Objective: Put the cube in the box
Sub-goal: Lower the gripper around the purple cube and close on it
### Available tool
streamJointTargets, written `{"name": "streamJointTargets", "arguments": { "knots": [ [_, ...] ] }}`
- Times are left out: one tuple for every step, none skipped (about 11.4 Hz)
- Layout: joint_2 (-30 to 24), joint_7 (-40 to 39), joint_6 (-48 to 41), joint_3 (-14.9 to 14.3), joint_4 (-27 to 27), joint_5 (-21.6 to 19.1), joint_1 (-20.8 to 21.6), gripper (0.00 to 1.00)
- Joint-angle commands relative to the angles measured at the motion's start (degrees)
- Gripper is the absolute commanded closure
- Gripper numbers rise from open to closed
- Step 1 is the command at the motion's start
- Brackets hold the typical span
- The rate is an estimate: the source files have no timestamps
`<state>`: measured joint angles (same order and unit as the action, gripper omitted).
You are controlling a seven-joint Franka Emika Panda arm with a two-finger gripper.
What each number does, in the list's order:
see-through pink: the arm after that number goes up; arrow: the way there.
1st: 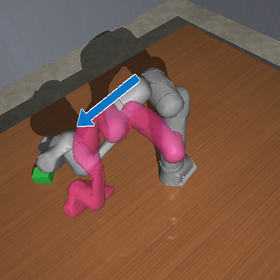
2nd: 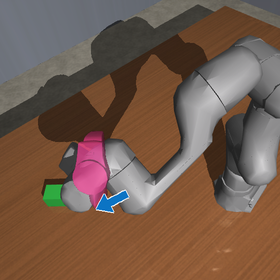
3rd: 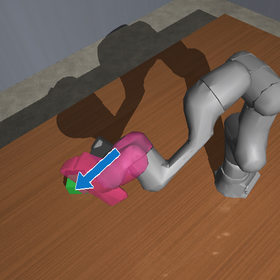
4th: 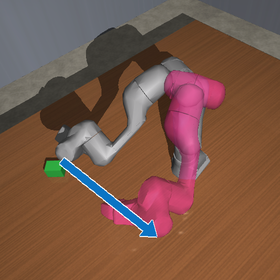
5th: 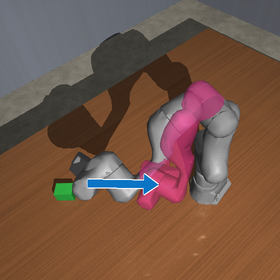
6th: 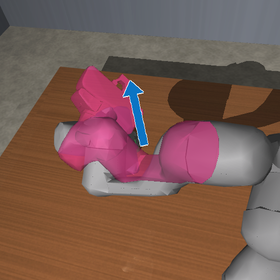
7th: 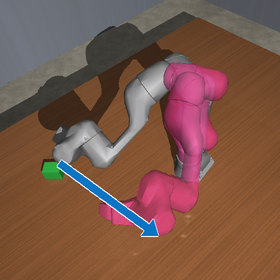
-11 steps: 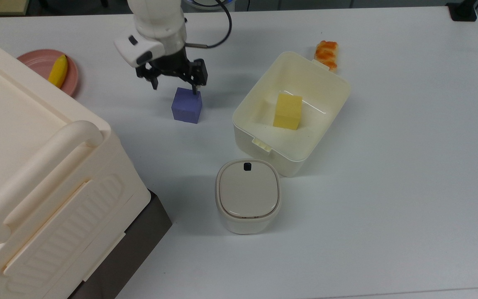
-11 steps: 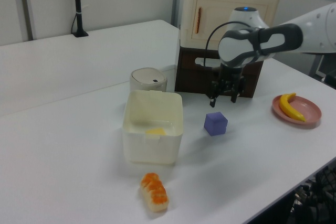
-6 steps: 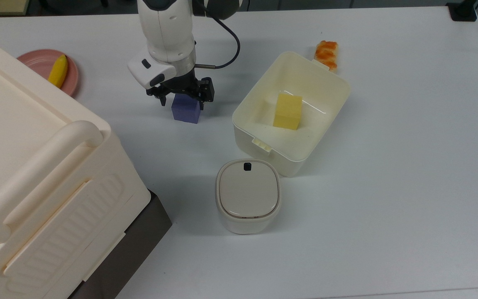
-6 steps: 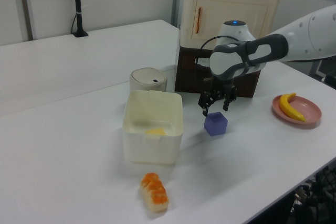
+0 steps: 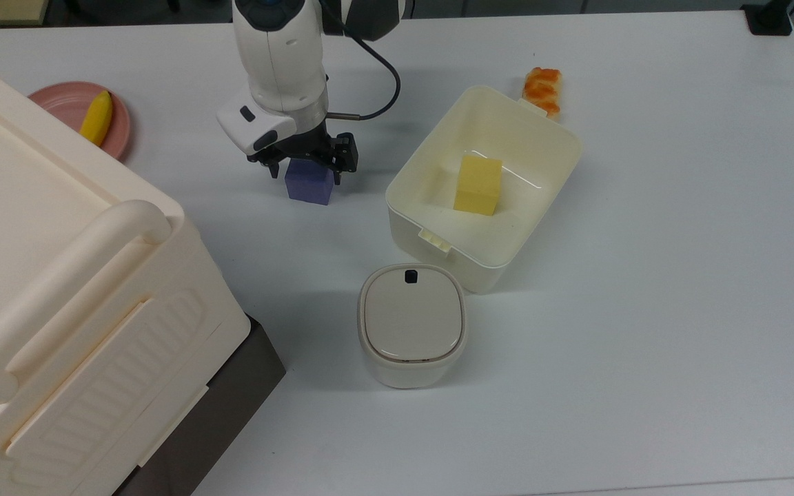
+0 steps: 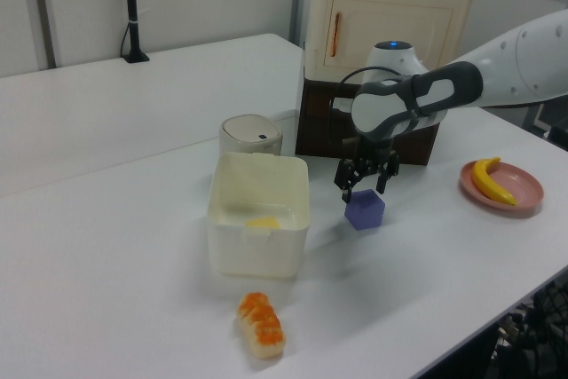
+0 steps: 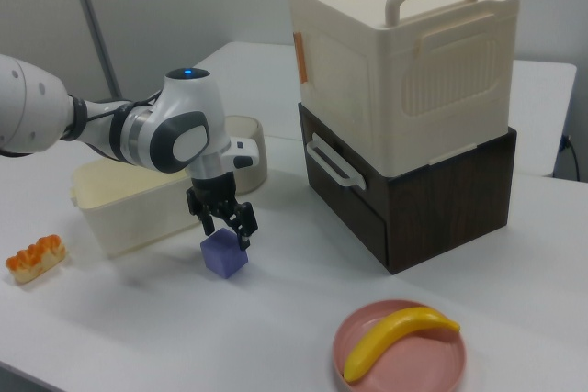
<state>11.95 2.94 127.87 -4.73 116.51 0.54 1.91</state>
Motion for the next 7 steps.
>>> {"name": "streamJointTargets", "arguments": {
  "knots": [
    [-0.70, -0.39, 0.45, -0.45, 2.58, -0.36, 1.08, 0.00],
    [-0.70, -0.39, 0.45, -0.45, 3.10, -0.27, 1.17, 0.00],
    [-0.70, -0.48, 0.45, -0.45, 3.19, -0.27, 1.26, 0.11],
    [-0.70, -0.48, 0.53, -0.45, 3.11, -0.27, 1.17, 0.60],
    [-0.70, -0.48, 0.88, -0.45, 3.11, -0.27, 1.17, 0.74],
    [-0.70, -0.39, 1.06, -0.45, 2.93, -0.27, 1.08, 0.76],
    [-0.70, -0.39, 1.06, -0.45, 2.67, -0.27, 1.08, 0.76]
  ]
}}
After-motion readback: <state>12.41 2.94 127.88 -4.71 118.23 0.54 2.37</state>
